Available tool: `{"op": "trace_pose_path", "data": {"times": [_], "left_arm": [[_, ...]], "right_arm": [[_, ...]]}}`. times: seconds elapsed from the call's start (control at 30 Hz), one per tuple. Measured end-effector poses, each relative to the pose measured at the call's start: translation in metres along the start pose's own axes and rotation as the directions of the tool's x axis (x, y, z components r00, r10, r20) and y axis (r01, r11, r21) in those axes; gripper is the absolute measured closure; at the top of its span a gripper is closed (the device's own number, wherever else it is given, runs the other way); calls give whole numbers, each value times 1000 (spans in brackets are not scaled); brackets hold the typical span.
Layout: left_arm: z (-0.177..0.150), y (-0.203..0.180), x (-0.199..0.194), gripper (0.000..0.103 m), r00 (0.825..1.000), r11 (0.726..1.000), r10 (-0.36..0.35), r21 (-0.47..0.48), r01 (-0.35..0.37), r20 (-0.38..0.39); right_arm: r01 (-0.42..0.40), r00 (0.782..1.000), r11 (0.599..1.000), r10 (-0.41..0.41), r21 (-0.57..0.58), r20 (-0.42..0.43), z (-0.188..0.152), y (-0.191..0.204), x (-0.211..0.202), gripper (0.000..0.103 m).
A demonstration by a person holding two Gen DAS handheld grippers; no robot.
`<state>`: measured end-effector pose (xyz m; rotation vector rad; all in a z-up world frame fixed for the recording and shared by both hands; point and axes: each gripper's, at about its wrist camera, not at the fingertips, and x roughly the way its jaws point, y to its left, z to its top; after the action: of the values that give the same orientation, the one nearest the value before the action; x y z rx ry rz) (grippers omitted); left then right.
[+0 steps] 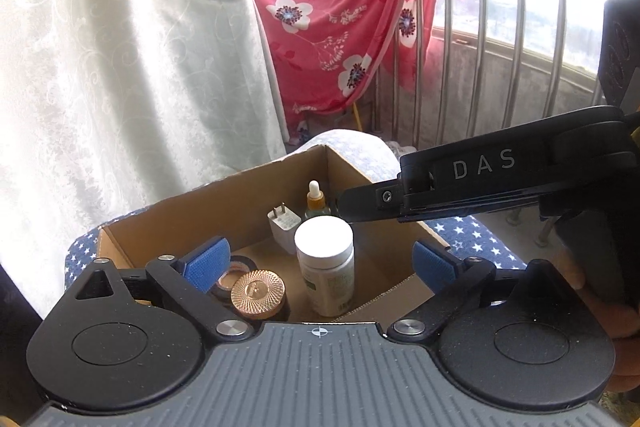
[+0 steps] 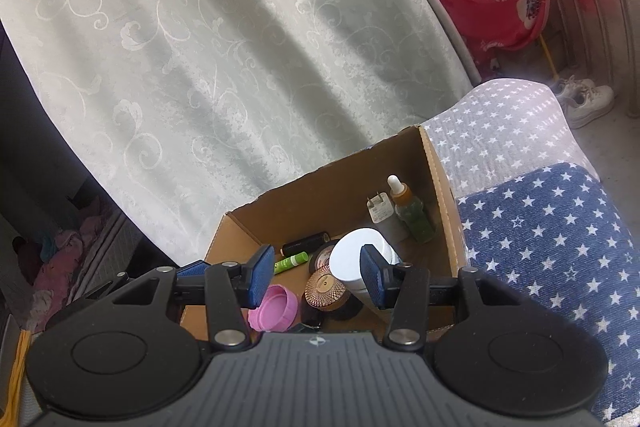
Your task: Organize rigid objects
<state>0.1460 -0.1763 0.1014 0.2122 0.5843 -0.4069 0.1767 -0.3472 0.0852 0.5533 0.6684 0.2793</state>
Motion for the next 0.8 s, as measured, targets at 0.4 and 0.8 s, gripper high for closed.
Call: {"op": "trace_pose_path", "data": {"times": [0.4, 0.8], "left_arm": [[-67, 78, -66, 0, 993, 971, 106, -221, -92, 52], [-86, 99, -47, 0, 974, 943, 227, -248, -224, -16]], "right_arm": [[22, 986, 1000, -18, -17, 166, -76, 38, -69, 11], [331, 937, 917, -291, -224, 192, -115, 79, -12, 4]]}}
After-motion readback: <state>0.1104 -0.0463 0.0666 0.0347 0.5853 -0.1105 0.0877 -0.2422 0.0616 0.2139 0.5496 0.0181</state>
